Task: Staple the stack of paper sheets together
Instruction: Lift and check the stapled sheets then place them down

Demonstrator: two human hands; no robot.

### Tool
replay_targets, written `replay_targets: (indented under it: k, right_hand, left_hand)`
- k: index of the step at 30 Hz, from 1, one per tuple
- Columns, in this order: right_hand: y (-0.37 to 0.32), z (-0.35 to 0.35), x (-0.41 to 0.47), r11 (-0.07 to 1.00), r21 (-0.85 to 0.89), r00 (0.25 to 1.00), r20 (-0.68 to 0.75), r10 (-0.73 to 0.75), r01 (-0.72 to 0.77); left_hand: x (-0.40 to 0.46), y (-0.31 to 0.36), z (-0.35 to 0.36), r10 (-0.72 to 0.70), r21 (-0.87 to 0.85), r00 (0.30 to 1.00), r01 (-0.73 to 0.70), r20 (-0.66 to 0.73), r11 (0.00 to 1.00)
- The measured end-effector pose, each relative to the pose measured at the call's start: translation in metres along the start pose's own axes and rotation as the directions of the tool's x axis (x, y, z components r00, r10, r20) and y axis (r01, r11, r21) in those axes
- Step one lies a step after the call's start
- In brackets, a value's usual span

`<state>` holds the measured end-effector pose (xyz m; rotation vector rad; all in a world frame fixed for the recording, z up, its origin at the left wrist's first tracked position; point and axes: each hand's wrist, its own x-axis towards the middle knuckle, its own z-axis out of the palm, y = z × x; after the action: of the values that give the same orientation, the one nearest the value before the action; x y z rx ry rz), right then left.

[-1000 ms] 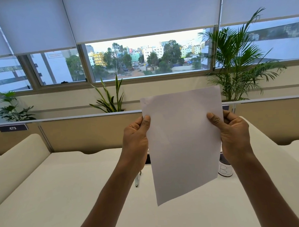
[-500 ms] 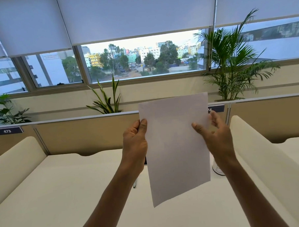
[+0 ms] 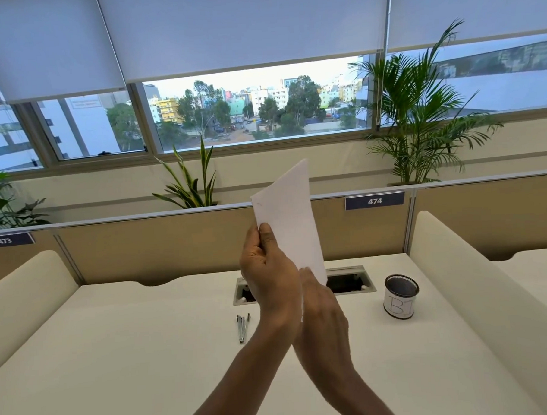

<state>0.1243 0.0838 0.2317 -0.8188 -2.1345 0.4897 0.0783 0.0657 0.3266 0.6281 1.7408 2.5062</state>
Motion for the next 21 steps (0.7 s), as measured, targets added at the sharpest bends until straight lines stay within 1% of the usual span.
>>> replay_targets:
  k: [2, 5, 6, 7, 9, 10, 12, 13, 15, 17, 19, 21]
  right_hand:
    - [0.003, -0.001, 0.005, 0.999, -0.001, 0.994, -0.101, -0.042, 0.042]
    - [-0.001, -0.016, 0.012, 0.998, 0.029, 0.978, -0.207, -0.041, 0.048]
    - [-0.003, -0.020, 0.015, 0.998, 0.041, 0.972, -0.234, -0.035, 0.046]
    - [-0.004, -0.022, 0.017, 0.997, 0.069, 0.971, -0.237, -0.029, 0.047]
    - [0.000, -0.023, 0.021, 0.992, 0.120, 0.977, -0.213, -0.015, 0.041]
    - [0.004, -0.021, 0.023, 0.990, 0.134, 0.978, -0.207, -0.010, 0.038]
    - [0.011, -0.019, 0.025, 0.986, 0.159, 0.977, -0.211, -0.007, 0.041]
    - [0.014, -0.019, 0.025, 0.983, 0.180, 0.978, -0.207, -0.004, 0.042]
    - [0.016, -0.020, 0.026, 0.967, 0.253, 0.985, -0.172, 0.014, 0.030]
    - [0.018, -0.020, 0.028, 0.933, 0.359, 0.992, -0.114, 0.059, -0.014]
    - [0.020, -0.021, 0.030, 0.874, 0.479, 0.993, -0.039, 0.113, -0.080]
    - [0.023, -0.021, 0.032, 0.813, 0.567, 0.989, 0.023, 0.147, -0.134]
  left_hand:
    - [-0.003, 0.004, -0.002, 0.029, -0.013, 0.999, -0.029, -0.015, 0.999]
    - [-0.005, 0.001, -0.008, 0.070, -0.053, 0.995, -0.066, 0.071, 0.996]
    - [-0.004, -0.002, -0.012, 0.077, -0.040, 0.992, -0.073, 0.098, 0.996]
    - [-0.003, -0.008, -0.018, 0.083, 0.008, 0.991, -0.084, 0.105, 0.996]
    - [0.003, -0.022, -0.031, 0.074, 0.116, 0.995, -0.082, 0.072, 0.990]
    - [0.007, -0.031, -0.039, 0.047, 0.152, 0.999, -0.049, 0.019, 0.987]
    - [0.017, -0.050, -0.057, -0.050, 0.213, 0.994, 0.069, -0.096, 0.975]
    - [0.022, -0.057, -0.066, -0.100, 0.244, 0.987, 0.129, -0.128, 0.961]
    - [0.029, -0.071, -0.081, -0.212, 0.265, 0.966, 0.245, -0.148, 0.933]
    - [0.034, -0.079, -0.093, -0.302, 0.274, 0.944, 0.328, -0.133, 0.904]
    - [0.036, -0.082, -0.103, -0.345, 0.292, 0.932, 0.361, -0.107, 0.886]
    - [0.034, -0.081, -0.109, -0.349, 0.310, 0.932, 0.361, -0.096, 0.880]
